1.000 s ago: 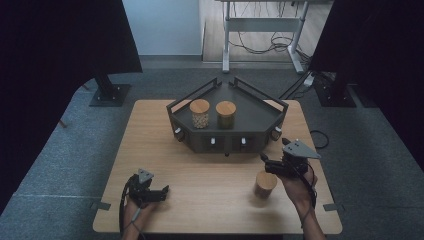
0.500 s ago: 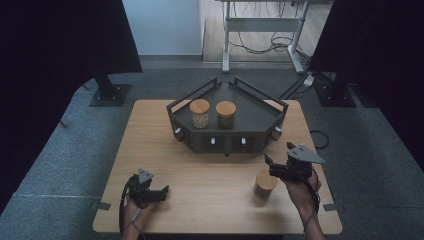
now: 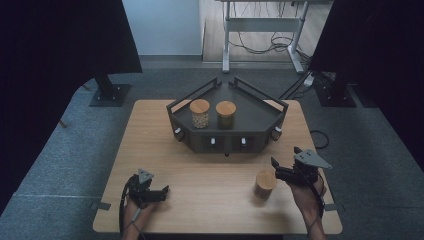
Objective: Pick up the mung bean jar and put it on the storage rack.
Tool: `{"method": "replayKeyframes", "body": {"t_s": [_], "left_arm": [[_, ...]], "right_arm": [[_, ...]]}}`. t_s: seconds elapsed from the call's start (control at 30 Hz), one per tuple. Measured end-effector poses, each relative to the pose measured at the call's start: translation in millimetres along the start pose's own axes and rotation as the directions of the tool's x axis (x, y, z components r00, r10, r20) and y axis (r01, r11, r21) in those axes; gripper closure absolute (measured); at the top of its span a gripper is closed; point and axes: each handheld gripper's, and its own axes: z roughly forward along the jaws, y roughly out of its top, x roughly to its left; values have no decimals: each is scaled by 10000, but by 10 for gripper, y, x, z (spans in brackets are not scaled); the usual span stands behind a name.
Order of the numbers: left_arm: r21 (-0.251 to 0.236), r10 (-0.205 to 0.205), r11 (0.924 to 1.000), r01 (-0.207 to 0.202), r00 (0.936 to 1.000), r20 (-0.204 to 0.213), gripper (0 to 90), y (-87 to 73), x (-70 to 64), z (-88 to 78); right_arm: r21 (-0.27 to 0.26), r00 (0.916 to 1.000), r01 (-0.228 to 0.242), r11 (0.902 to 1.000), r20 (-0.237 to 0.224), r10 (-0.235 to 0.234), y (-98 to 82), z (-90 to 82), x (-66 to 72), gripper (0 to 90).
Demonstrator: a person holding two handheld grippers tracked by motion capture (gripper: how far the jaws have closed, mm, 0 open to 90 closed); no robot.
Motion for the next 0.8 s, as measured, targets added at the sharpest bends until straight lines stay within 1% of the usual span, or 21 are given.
{"method": "replayKeyframes", "body": {"t_s": [0.37,0.8], "left_arm": [[0,-13,10000,13,10000,-6,30,-1,-2,-1],[0,-13,10000,13,10000,-8,30,-1,-2,-1]], "right_arm": [[82,9991,-282,9996,318,280,-131,-50,-107,101],[269,9956,-633,9976,712,612,-322,-78,-221,101]]}}
